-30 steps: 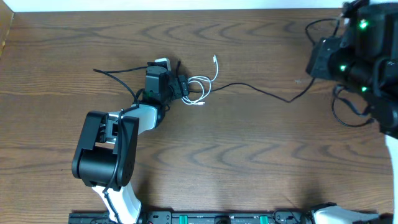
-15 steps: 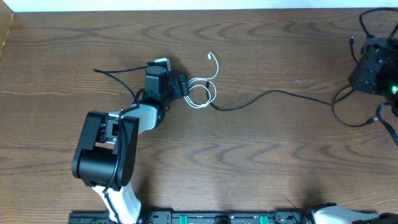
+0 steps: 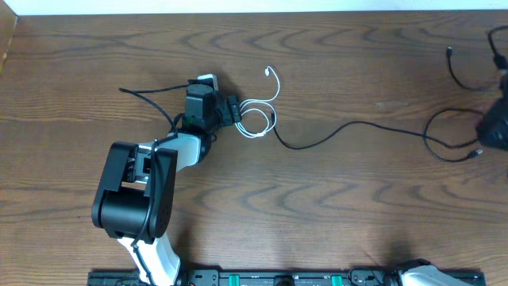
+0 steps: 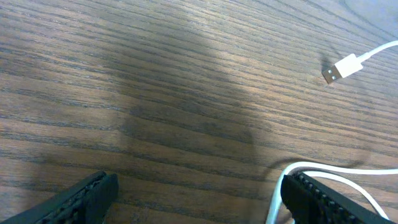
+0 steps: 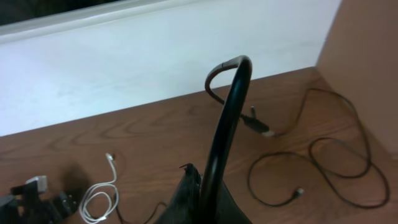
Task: Untangle cables
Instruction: 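Pull the black cable rightward out of the bundle with the right gripper, then drop the black cable on the table's right side and open the right gripper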
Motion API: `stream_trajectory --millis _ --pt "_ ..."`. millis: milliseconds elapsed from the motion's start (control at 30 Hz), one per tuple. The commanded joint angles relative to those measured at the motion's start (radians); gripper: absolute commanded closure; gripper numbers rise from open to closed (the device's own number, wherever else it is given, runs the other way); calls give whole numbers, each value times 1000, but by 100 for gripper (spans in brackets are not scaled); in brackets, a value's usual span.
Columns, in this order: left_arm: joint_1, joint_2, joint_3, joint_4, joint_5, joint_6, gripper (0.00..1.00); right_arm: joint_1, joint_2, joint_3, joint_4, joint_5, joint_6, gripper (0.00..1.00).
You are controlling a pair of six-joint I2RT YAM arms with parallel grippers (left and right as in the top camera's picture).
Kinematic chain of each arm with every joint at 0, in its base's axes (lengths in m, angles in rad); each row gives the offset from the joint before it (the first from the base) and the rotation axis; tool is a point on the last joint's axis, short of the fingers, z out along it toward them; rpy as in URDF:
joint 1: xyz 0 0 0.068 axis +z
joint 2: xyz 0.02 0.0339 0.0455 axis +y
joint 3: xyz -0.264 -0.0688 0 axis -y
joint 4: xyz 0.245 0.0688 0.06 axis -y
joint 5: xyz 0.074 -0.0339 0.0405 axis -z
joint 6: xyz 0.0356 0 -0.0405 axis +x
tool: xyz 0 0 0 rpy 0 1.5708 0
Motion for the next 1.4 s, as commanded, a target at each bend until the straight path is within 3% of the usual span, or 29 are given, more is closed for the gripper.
stream_trajectory --millis 0,467,767,967,1367 --pt "3 4 -2 -18 16 2 11 -5 -23 16 -16 76 -18 99" --pt "3 4 -2 -18 16 2 11 -5 -33 15 -97 196 -17 99" --pt "3 4 -2 -18 16 2 11 -11 -35 9 -103 487 13 99" --pt "3 4 -2 -18 16 2 11 -85 -55 9 -103 599 13 99" --pt "3 4 -2 -18 16 2 10 -259 -55 -93 -64 574 50 99"
